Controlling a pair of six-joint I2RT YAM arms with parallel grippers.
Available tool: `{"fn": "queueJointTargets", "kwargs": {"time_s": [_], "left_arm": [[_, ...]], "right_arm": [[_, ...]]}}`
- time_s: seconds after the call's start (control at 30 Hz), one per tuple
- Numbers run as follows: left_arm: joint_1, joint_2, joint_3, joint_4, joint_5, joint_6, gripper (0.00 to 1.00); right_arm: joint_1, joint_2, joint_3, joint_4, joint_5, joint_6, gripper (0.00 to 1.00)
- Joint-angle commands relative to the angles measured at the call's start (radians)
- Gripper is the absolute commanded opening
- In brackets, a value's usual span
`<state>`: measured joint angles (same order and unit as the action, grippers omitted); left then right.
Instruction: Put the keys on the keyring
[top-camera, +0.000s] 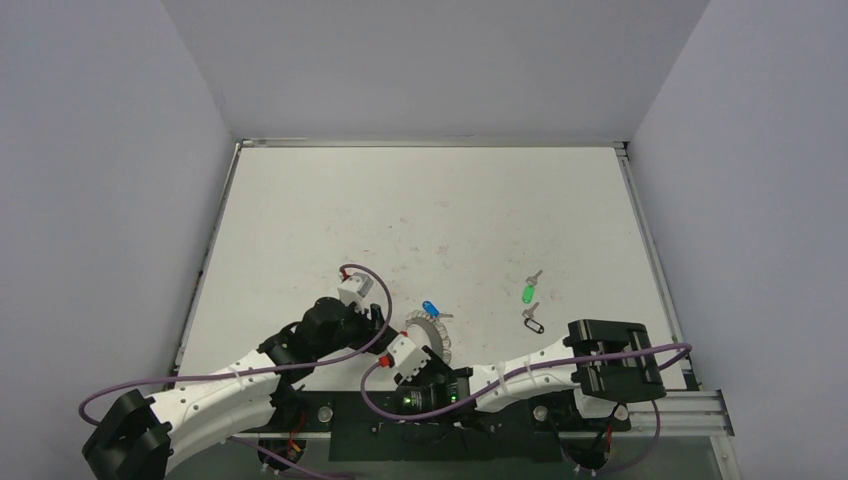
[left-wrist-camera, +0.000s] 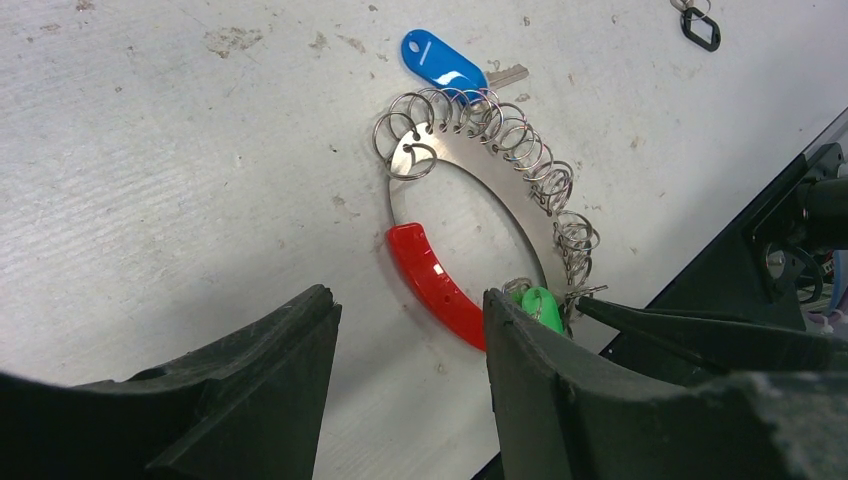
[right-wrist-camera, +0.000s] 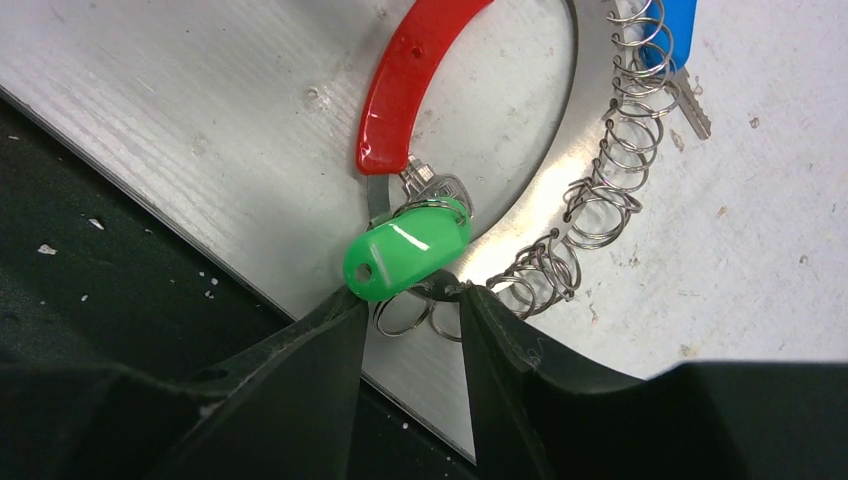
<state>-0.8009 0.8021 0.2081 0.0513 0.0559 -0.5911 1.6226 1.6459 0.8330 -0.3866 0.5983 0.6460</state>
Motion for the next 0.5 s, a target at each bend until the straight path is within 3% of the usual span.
{"fn": "queueJointTargets", "kwargs": {"time_s": [0.0, 0.47], "left_arm": [[0.007, -0.021, 0.017, 0.004, -0.015, 0.003, 0.53], [0.008, -0.021, 0.028, -0.006, -0.023, 0.006, 0.53]], "right_arm": [[-0.013, 0.022, 0.003, -0.027, 0.019, 0.043, 0.39], [-0.019, -0.069, -0.041, -0.075, -0.045, 0.055, 0.14]]}}
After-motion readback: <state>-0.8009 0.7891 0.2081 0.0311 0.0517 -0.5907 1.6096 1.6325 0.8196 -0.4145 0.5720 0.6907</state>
